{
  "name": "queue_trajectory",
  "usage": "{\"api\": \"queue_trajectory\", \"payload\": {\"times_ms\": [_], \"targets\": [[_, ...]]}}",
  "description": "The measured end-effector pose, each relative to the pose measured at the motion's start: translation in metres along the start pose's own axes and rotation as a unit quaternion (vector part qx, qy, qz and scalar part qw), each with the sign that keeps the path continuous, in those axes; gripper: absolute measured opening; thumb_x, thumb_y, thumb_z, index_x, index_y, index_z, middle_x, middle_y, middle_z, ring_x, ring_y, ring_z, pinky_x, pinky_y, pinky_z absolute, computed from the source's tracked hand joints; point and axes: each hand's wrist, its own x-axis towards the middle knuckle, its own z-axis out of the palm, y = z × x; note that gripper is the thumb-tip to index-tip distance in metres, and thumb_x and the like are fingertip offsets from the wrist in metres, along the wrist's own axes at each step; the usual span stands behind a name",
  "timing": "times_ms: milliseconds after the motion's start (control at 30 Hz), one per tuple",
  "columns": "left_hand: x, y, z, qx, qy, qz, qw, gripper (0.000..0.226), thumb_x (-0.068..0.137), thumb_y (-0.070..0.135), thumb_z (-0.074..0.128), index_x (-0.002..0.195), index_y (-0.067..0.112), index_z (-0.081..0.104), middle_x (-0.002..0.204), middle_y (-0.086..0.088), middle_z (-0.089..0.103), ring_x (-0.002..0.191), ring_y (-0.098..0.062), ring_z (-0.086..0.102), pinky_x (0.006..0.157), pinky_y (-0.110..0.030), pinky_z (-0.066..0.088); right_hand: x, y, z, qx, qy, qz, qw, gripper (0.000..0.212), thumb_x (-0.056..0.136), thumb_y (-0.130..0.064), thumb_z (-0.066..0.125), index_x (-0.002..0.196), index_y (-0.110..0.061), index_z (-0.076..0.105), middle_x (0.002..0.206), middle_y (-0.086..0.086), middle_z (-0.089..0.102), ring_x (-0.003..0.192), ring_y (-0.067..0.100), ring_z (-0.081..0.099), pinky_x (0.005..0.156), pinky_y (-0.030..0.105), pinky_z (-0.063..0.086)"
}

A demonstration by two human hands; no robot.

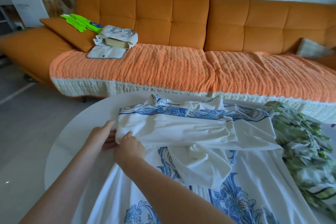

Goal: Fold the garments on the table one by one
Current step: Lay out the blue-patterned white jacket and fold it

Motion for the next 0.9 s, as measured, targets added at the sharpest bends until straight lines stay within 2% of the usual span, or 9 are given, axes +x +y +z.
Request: {"api": "queue_trajectory", "payload": {"times_ms": [167,233,333,400,500,600,733,800,900], "targets": [[0.027,0.019,0.017,-0.013,0.003,0.010,1.000,0.023,0.078,0.023,0.074,0.079,0.003,0.063,0.062,-0.010,0.059,0.060,-0.024,0.053,0.061,-0.030,0.045,-0.008,0.007,0.002,0.039,-0.027,-0.025,0.999,0.031,0.093,-0.006,0.040,0.124,0.000,0.041,0.125,0.019,0.053,0.117,0.034,0.051,0.093,0.037,0.041],[0.041,0.022,0.027,-0.031,-0.008,0.018,0.999,0.016,0.079,0.015,0.072,0.083,0.002,0.063,0.078,-0.015,0.061,0.072,-0.024,0.056,0.072,-0.032,0.045,-0.009,0.009,0.000,0.087,-0.044,-0.018,0.995,0.032,0.092,-0.006,0.037,0.124,0.000,0.039,0.122,0.022,0.053,0.114,0.037,0.053,0.093,0.040,0.043],[0.041,0.030,0.049,-0.041,-0.025,0.035,0.998,0.009,0.088,0.010,0.058,0.085,0.001,0.058,0.087,-0.019,0.056,0.079,-0.026,0.054,0.073,-0.030,0.042,-0.010,0.018,-0.006,0.239,-0.073,-0.004,0.968,0.033,0.089,-0.006,0.032,0.121,-0.004,0.038,0.101,0.015,0.052,0.084,0.041,0.065,0.065,0.041,0.057],[0.028,0.044,0.067,-0.019,-0.010,0.085,0.996,0.013,0.085,0.006,0.058,0.097,0.005,0.061,0.094,-0.016,0.060,0.080,-0.026,0.057,0.075,-0.032,0.043,-0.012,0.030,-0.016,0.344,-0.090,-0.004,0.935,0.030,0.088,-0.007,0.030,0.116,-0.011,0.038,0.089,0.006,0.048,0.054,0.029,0.061,0.041,0.031,0.050],[-0.001,0.064,0.101,0.007,-0.038,0.214,0.976,0.042,0.083,-0.002,0.056,0.120,0.018,0.058,0.099,-0.008,0.060,0.086,-0.023,0.056,0.074,-0.028,0.043,-0.023,0.049,-0.038,0.428,-0.084,-0.029,0.899,0.018,0.087,-0.008,0.028,0.101,-0.018,0.035,0.088,0.013,0.047,0.043,0.025,0.052,0.041,0.033,0.050],[-0.022,0.071,0.138,0.089,-0.050,0.338,0.935,0.043,0.081,-0.003,0.052,0.115,0.020,0.064,0.102,-0.001,0.063,0.086,-0.017,0.055,0.068,-0.022,0.040,-0.038,0.074,-0.068,0.480,-0.071,-0.035,0.874,0.015,0.092,-0.004,0.027,0.086,-0.016,0.034,0.081,0.012,0.043,0.038,0.019,0.050,0.034,0.026,0.048],[-0.033,0.061,0.186,0.170,-0.055,0.404,0.897,0.038,0.083,-0.002,0.050,0.111,0.019,0.065,0.076,0.003,0.054,0.056,-0.010,0.040,0.047,-0.011,0.028,-0.054,0.114,-0.102,0.439,-0.015,-0.020,0.898,0.015,0.092,-0.005,0.028,0.102,-0.008,0.038,0.077,0.010,0.049,0.043,0.021,0.052,0.039,0.032,0.047],[-0.032,0.048,0.204,0.228,-0.054,0.413,0.880,0.035,0.085,0.000,0.052,0.115,0.014,0.063,0.071,0.004,0.046,0.060,-0.009,0.040,0.050,-0.013,0.028,-0.058,0.131,-0.109,0.384,0.000,0.002,0.923,0.032,0.092,-0.005,0.027,0.122,-0.007,0.037,0.072,0.009,0.051,0.037,0.015,0.050,0.036,0.027,0.044],[-0.029,0.024,0.222,0.292,-0.125,0.386,0.866,0.041,0.087,0.007,0.057,0.128,0.013,0.053,0.091,0.003,0.055,0.082,-0.014,0.054,0.067,-0.021,0.039,-0.060,0.146,-0.110,0.259,-0.007,0.020,0.966,0.063,0.092,-0.005,0.033,0.147,-0.008,0.004,0.067,0.010,0.056,0.045,0.018,0.052,0.039,0.024,0.043]]}}
